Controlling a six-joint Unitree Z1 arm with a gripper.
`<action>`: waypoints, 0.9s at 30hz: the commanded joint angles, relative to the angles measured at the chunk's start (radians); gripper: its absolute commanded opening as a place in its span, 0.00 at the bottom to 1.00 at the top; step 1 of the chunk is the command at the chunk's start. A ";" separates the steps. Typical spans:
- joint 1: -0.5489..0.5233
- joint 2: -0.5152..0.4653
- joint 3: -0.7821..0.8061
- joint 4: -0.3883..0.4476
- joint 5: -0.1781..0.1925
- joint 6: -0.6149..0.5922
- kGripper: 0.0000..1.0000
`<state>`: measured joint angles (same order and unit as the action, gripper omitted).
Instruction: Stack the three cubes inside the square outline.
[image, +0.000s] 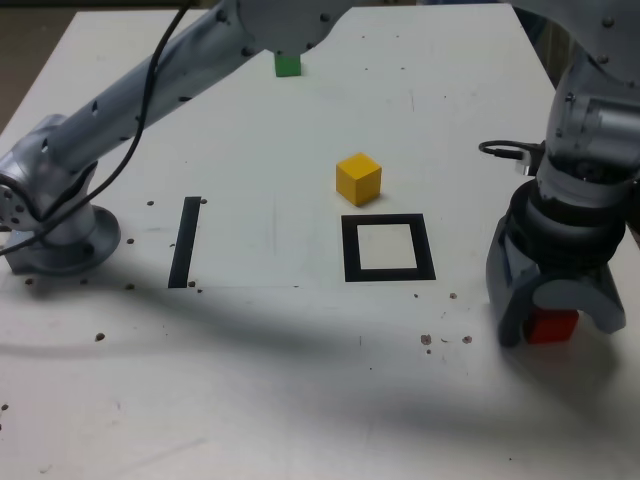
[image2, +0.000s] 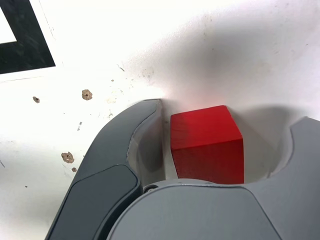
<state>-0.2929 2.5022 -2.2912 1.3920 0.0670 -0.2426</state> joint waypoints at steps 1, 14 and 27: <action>0.001 0.005 -0.014 0.008 0.008 0.002 0.75; 0.001 0.004 -0.030 0.019 0.011 0.008 0.65; 0.007 0.000 -0.034 0.010 0.002 0.016 0.52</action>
<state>-0.2875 2.5024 -2.3202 1.4051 0.0729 -0.2293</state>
